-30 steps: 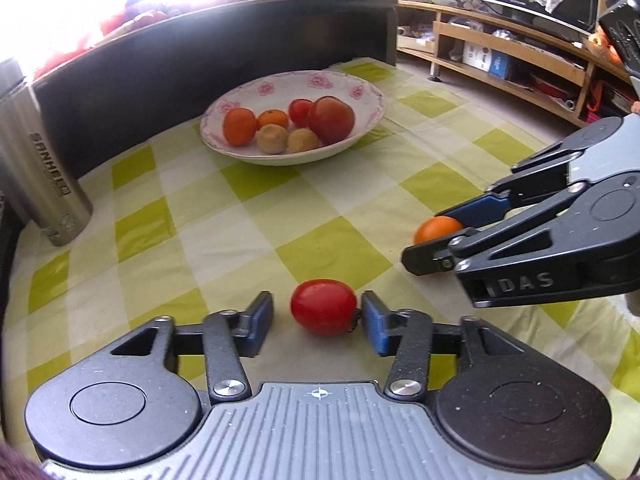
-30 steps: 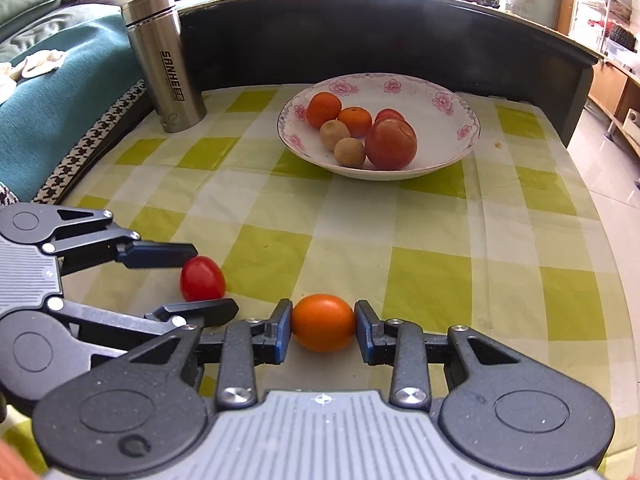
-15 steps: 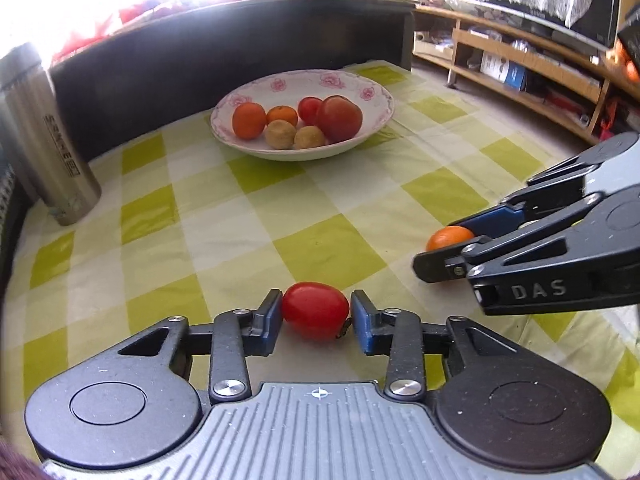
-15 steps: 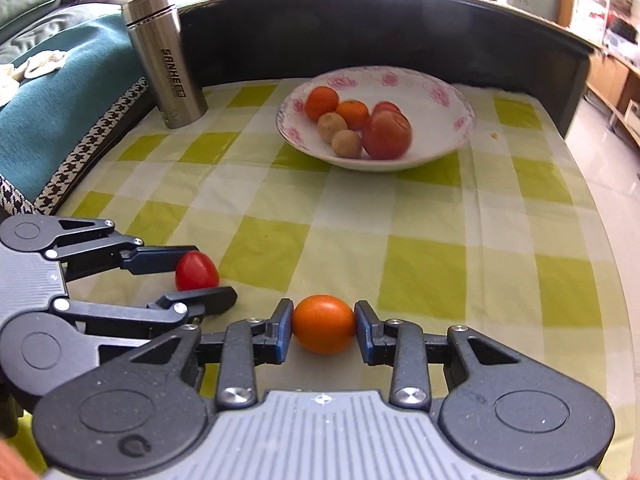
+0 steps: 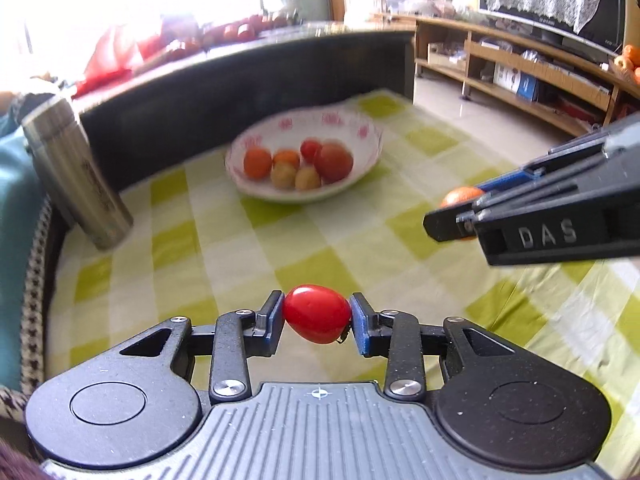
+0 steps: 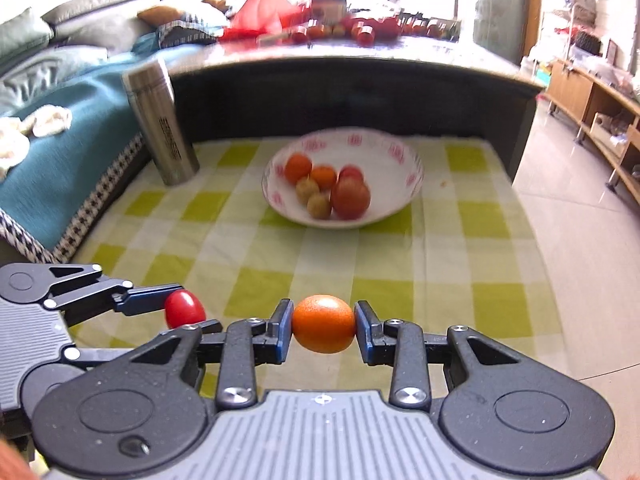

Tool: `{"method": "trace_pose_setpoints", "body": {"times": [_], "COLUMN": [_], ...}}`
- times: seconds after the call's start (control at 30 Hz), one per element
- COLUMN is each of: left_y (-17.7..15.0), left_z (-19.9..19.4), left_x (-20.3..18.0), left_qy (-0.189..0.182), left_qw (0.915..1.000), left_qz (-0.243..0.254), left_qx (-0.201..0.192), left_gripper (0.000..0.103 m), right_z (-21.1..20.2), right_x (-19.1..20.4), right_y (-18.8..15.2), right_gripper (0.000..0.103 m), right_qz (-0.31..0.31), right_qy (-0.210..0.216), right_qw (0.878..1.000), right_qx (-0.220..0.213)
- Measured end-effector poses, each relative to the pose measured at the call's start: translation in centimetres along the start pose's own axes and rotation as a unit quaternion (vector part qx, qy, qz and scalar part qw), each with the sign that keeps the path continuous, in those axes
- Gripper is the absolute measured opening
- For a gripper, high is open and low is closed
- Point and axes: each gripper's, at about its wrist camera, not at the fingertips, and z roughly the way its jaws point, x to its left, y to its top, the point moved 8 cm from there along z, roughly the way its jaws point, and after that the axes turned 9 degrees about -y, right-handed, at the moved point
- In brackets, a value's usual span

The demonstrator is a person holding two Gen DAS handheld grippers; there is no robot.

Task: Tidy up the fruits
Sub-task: 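Lift the tomato and orange and carry them toward the plate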

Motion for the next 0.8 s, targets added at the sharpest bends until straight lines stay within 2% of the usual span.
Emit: {"method": "trace_pose_setpoints", "body": {"times": [0.23, 0.5, 0.8], "left_y": [1.4, 1.1, 2.9], "left_z": [-1.0, -2.4, -3.2], "left_x": [-0.2, -0.5, -1.5], "left_qy": [0.002, 0.015, 0.02], "left_qw": [0.9997, 0.9997, 0.9994], "left_qz": [0.005, 0.007, 0.02], "left_qx": [-0.022, -0.015, -0.02], "left_gripper": [0.043, 0.044, 0.044], "right_z": [0.0, -1.1, -2.3], "right_x": [-0.4, 0.1, -1.1], "right_y": [-0.3, -0.2, 2.0], "right_gripper": [0.038, 0.038, 0.038], "right_qz": [0.016, 0.025, 0.042], "right_qy": [-0.005, 0.008, 0.004], "right_qw": [1.0, 1.0, 0.999], "right_qx": [0.005, -0.002, -0.026]}}
